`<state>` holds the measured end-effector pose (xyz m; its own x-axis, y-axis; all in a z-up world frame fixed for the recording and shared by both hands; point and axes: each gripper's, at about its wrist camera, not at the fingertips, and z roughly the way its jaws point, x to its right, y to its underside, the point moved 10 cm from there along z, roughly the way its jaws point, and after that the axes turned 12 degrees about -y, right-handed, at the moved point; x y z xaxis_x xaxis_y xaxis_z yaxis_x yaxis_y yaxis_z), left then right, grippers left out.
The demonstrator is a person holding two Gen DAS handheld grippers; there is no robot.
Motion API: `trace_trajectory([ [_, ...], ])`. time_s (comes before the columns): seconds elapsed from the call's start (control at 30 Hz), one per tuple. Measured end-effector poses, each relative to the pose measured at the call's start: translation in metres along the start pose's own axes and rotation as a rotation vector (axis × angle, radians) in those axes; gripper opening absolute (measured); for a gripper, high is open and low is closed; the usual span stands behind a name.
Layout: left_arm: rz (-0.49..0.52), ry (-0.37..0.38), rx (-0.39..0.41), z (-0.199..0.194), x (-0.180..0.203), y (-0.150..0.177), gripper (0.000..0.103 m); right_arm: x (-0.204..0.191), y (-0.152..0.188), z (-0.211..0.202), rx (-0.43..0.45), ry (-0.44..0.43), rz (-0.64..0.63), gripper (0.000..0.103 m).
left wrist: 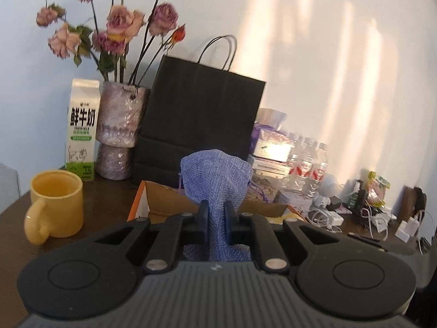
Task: Organize objects
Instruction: 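Carry the purple pouch and white cap over the box with both grippers, then lower both grippers into the box and open them, releasing pouch and cap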
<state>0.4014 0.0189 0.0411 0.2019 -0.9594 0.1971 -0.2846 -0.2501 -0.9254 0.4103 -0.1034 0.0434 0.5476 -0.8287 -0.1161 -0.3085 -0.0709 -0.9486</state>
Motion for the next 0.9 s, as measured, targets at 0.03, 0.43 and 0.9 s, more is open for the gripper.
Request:
trace_trajectory([
  [0.03,-0.005,-0.003,-0.008,0.007,0.001,0.000,0.012,0.004,0.000,0.006,0.001,0.002,0.008,0.027],
  [0.43,0.022,-0.060,-0.073,0.070,-0.013,0.003,0.012,0.047,0.008,0.064,-0.042,0.018,0.052,0.027],
  [0.9,0.043,-0.076,-0.099,0.082,-0.013,0.014,0.074,0.054,0.020,0.072,-0.090,0.036,0.063,0.070],
])
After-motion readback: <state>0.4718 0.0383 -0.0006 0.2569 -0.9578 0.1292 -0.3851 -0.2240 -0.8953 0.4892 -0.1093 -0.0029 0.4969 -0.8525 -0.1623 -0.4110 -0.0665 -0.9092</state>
